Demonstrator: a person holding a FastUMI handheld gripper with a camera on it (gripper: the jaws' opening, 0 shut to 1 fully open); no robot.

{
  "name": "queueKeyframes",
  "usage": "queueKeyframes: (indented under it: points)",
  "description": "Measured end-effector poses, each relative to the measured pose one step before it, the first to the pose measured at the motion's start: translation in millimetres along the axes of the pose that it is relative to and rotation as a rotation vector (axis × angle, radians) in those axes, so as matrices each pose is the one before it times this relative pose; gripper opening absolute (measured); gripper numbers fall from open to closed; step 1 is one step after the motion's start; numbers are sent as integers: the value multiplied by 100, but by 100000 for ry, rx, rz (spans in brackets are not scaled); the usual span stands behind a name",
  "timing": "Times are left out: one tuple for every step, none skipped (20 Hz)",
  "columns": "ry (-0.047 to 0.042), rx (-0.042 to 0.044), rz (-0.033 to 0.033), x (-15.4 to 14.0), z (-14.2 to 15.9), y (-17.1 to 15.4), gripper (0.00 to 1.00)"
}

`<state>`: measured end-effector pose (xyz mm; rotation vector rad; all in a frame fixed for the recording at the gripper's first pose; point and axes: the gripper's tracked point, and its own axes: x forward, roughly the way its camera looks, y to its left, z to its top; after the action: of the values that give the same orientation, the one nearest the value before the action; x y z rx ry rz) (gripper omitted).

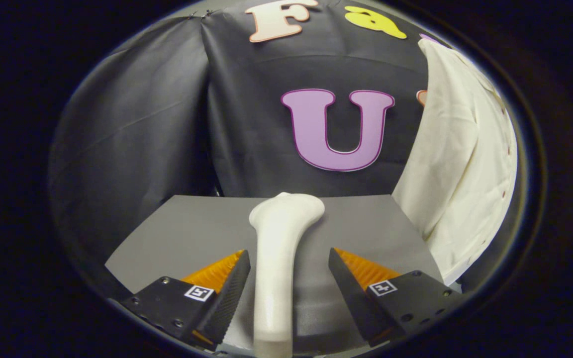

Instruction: Iron the clothes twice with a garment steamer, once on the left side and once on the right side.

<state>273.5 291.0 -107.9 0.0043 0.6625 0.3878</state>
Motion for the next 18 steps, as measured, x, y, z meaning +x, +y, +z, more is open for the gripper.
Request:
queueKeyframes:
  points:
    - [3204, -606, 235, 371, -318, 170, 97]
    - [1976, -1103, 780, 454, -48, 300, 97]
    - [3437, -1258, 1921, 343, -362, 488, 96]
    - [2710, 75, 1978, 357, -173, 469, 95]
    - [2932, 1092, 667, 559, -101, 87, 93]
    - [3461, 2883, -415, 382, -10, -19, 93]
    - [3165, 2331, 349, 163, -250, 53, 92]
    - [2276, 1886, -272, 183, 3, 113, 86]
    - [81, 572, -1327, 312, 400, 78, 81]
    - [1375, 88, -539, -107, 19, -238, 69]
    - [1235, 283, 533, 455, -109, -17, 57]
    - [-757, -580, 1048, -104, 52, -73, 55]
    - [353, -648, 638, -319, 40, -60, 55]
    - [-851, 66, 359, 140, 50, 6, 54]
    - [-701, 1071, 315, -22, -7, -17, 54]
    - [-1127, 1868, 2022, -206, -7, 254, 54]
    - [-1882, 3792, 3528, -449, 325, 345, 52]
    - [-2968, 3907, 3580, -290, 541, 389, 51]
